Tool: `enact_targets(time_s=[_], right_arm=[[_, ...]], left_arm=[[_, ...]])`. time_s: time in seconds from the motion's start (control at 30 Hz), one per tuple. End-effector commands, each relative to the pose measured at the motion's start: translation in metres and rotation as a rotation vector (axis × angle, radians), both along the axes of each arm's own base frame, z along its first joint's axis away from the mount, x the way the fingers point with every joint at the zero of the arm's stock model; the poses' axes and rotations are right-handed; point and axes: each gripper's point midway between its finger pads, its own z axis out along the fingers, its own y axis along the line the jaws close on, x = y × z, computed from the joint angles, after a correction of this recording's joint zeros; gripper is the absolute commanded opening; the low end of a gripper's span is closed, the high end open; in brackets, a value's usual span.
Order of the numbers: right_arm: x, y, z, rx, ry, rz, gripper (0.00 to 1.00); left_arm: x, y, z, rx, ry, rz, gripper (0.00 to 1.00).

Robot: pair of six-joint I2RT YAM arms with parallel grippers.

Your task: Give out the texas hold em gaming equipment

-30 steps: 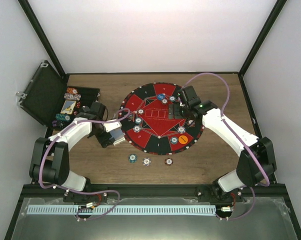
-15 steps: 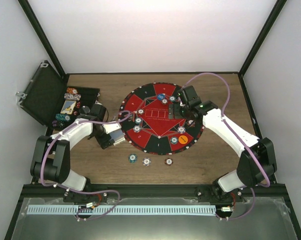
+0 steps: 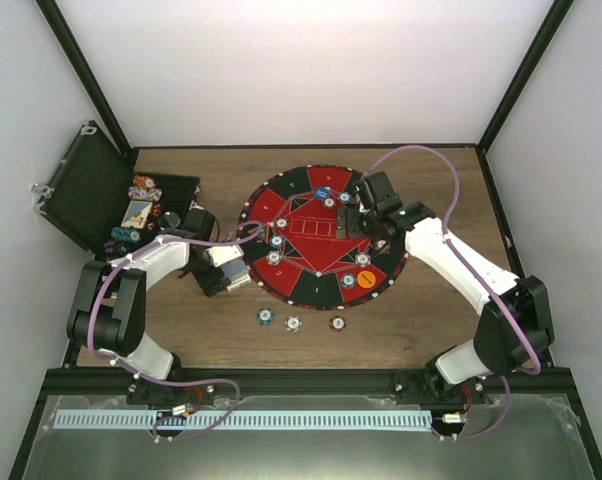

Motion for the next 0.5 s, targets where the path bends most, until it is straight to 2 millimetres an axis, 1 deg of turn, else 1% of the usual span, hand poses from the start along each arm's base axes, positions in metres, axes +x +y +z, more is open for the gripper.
enact_targets(time_s=[0.0,0.1,0.37,0.47], right_arm=[[-0.0014,0.0066,0.0244,0.041,-0.046,0.01,1.0],[-0.0019,0.0064,0.0242,0.041,-0.046,0.01,0.99],[-0.003,0.0078,0.0224,0.045,-0.042,0.016,0.97],[-0.0034,0.0086,0.0213,0.047,-0.04,0.018,0.96]], left_arm=[[0.0051,-0.0022,-0.0033,-0.007,-0.006,0.007,1.0],[0.0035,-0.0026,-0.0063,-0.009,0.007,0.004,0.99],[-0.0019,-0.0028,-0.0106,-0.014,0.028,-0.003,0.89],[-0.0036,-0.0027,-0.012,-0.012,0.033,-0.013,0.89]])
